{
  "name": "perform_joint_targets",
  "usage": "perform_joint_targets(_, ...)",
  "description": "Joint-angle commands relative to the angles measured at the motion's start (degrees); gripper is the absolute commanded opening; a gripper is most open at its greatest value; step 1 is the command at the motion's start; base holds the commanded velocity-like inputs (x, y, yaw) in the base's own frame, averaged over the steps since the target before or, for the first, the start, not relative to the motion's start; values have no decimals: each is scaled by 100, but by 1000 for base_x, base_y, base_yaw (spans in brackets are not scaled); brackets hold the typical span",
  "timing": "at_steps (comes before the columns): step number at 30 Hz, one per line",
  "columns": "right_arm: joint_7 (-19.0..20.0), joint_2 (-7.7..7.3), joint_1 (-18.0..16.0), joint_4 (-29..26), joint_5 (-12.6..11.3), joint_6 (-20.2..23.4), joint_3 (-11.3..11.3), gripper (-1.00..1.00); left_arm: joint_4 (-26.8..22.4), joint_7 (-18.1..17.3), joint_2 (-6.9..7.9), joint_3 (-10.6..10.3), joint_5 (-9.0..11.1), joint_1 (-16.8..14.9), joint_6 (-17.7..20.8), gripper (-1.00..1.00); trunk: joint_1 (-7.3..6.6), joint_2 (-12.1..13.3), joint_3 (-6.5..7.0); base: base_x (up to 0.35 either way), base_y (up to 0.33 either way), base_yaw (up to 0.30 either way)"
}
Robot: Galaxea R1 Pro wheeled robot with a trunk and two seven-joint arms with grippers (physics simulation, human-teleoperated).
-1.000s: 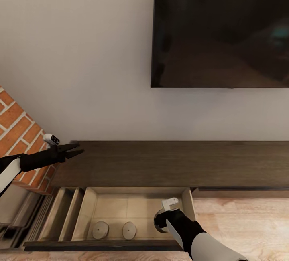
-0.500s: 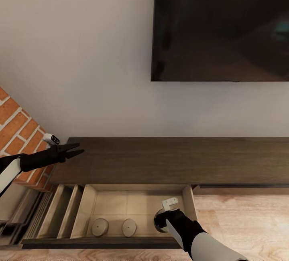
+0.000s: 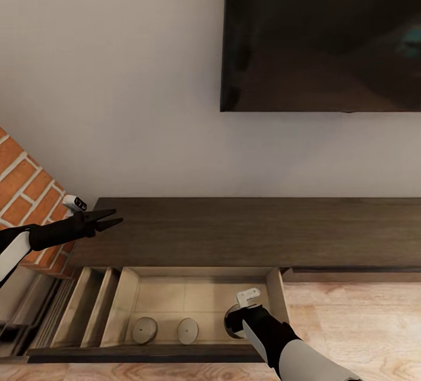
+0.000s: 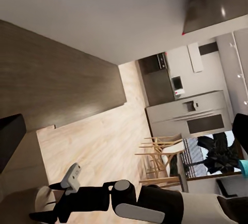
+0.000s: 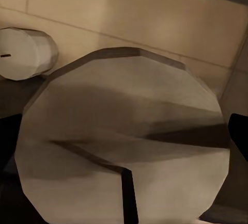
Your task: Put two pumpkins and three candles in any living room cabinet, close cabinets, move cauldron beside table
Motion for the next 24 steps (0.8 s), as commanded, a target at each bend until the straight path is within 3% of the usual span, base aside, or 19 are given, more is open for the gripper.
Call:
perform_joint_targets(1, -3, 0, 0, 1, -3, -4, 0, -100, 0, 0, 0, 0, 0, 0, 1, 100, 23, -42, -19, 0, 0, 0)
perform_joint_targets(24, -117, 14, 0, -6, -2, -11, 0, -100, 8, 0, 0, 0, -7, 0, 1, 100, 528, -964, -431, 0, 0, 0)
